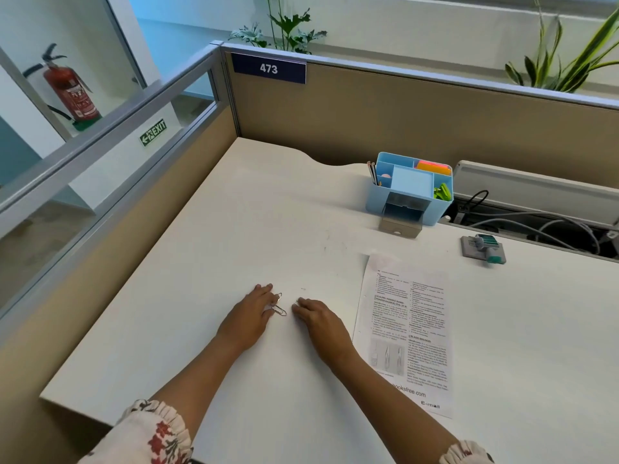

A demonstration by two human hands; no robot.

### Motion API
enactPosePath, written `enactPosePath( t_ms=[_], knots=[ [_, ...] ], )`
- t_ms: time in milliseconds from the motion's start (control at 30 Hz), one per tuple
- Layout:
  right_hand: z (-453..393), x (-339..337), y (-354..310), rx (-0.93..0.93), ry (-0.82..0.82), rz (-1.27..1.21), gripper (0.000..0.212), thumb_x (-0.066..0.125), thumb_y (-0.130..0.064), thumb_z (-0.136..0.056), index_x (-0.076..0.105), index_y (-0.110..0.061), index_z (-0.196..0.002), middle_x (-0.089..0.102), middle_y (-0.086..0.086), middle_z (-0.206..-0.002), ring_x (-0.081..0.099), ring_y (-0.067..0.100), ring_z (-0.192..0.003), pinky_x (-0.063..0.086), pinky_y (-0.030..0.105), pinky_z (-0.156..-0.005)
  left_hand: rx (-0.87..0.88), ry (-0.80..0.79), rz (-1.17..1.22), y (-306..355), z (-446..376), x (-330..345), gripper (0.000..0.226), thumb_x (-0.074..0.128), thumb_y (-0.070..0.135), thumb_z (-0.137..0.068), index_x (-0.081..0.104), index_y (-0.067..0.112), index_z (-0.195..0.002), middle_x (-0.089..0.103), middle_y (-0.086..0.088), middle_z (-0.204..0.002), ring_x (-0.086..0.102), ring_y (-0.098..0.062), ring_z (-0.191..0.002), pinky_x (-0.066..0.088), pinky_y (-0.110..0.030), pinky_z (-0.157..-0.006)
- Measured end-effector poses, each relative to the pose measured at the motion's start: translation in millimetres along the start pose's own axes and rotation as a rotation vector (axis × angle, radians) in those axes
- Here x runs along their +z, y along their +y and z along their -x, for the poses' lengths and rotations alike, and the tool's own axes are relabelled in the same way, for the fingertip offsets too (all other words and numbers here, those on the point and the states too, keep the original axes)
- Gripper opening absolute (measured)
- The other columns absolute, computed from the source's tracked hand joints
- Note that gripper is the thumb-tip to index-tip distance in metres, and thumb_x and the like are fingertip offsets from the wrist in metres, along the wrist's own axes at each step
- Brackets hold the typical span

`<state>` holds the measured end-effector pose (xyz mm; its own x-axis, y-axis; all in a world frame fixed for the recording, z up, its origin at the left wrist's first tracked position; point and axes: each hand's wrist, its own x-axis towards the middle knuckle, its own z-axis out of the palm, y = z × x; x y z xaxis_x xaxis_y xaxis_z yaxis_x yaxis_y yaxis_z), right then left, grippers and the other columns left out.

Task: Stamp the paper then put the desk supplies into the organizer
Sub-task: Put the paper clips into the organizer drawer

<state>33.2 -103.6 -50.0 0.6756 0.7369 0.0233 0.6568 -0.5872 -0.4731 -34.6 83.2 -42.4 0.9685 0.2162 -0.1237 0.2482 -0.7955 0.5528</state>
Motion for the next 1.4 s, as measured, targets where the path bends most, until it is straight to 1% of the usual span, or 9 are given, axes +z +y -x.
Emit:
enactPosePath(
  t_ms=[100,200,367,467,633,767,867,1100,1400],
  knots=[
    [0,0,-1,0.038,0.043,-0.019,0.027,0.053,-0.009,-0.095,0.068,-0.013,-0.117,0.064,0.002,-0.123,0.057,0.023,-0.113,0.052,0.035,-0.085,-0.007,0.081,-0.015,9,1,-1,0.019,0.055,0.017,-0.096,0.069,0.013,-0.107,0.058,0.000,-0.129,0.050,-0.021,-0.125,0.042,-0.027,-0.099],
    [-1,-3,-6,0.100,0.056,-0.043,0.023,0.051,-0.004,-0.092,0.070,-0.012,-0.102,0.066,0.002,-0.106,0.058,0.023,-0.098,0.048,0.031,-0.076,-0.015,0.106,-0.081,15,2,0,0.015,0.057,0.014,-0.094,0.071,0.010,-0.097,0.058,-0.002,-0.103,0.054,-0.023,-0.101,0.049,-0.037,-0.083],
    [2,-6,-8,0.236,0.072,-0.144,0.018,0.053,0.000,-0.086,0.064,-0.014,-0.091,0.060,0.003,-0.093,0.057,0.022,-0.081,0.046,0.031,-0.069,-0.130,0.108,-0.020,23,1,1,0.009,0.062,0.006,-0.088,0.068,0.011,-0.092,0.056,-0.003,-0.097,0.053,-0.023,-0.098,0.048,-0.032,-0.081],
    [7,-9,-7,0.319,0.095,-0.271,0.011,0.058,-0.006,-0.086,0.057,-0.017,-0.089,0.059,-0.002,-0.087,0.054,0.016,-0.076,0.042,0.025,-0.065,-0.203,0.117,0.028,31,-1,1,0.005,0.066,0.015,-0.086,0.066,0.011,-0.089,0.055,-0.004,-0.096,0.053,-0.024,-0.098,0.046,-0.031,-0.081],
    [15,-21,-1,0.512,0.172,-0.648,0.014,0.066,-0.008,-0.081,0.060,-0.018,-0.090,0.066,-0.003,-0.081,0.060,0.006,-0.066,0.045,0.013,-0.059,-0.322,0.096,0.112,40,0,6,0.022,0.073,0.022,-0.082,0.058,0.010,-0.092,0.053,-0.003,-0.097,0.051,-0.024,-0.094,0.043,-0.033,-0.078],
    [19,-32,6,0.696,0.186,-0.977,0.018,0.069,-0.010,-0.085,0.068,-0.015,-0.102,0.067,0.001,-0.085,0.061,0.009,-0.071,0.047,0.015,-0.068,-0.366,0.097,0.175,41,0,9,0.018,0.073,0.017,-0.082,0.059,0.010,-0.091,0.057,-0.006,-0.098,0.053,-0.020,-0.088,0.036,-0.025,-0.071],
    [18,-39,9,0.790,0.116,-1.346,0.022,0.062,-0.001,-0.090,0.066,-0.003,-0.112,0.061,0.005,-0.081,0.054,0.012,-0.069,0.047,0.019,-0.068,-0.377,0.097,0.191,42,0,9,0.014,0.072,0.015,-0.082,0.060,0.012,-0.088,0.059,-0.006,-0.098,0.054,-0.019,-0.086,0.035,-0.024,-0.071],
    [21,-56,5,0.996,0.103,-1.922,0.018,0.049,0.008,-0.094,0.064,0.002,-0.103,0.059,0.010,-0.090,0.056,0.013,-0.075,0.056,0.018,-0.067,-0.370,0.081,0.166,44,1,5,0.019,0.074,0.019,-0.081,0.057,0.015,-0.074,0.052,0.000,-0.087,0.051,-0.015,-0.075,0.033,-0.020,-0.059],
    [21,-56,3,0.993,0.113,-2.022,0.024,0.040,0.012,-0.097,0.060,0.005,-0.108,0.060,0.013,-0.094,0.058,0.015,-0.084,0.057,0.019,-0.066,-0.372,0.081,0.250,47,5,6,0.010,0.073,0.010,-0.079,0.065,0.009,-0.075,0.065,-0.002,-0.074,0.060,-0.017,-0.068,0.047,-0.025,-0.062]
  ],
)
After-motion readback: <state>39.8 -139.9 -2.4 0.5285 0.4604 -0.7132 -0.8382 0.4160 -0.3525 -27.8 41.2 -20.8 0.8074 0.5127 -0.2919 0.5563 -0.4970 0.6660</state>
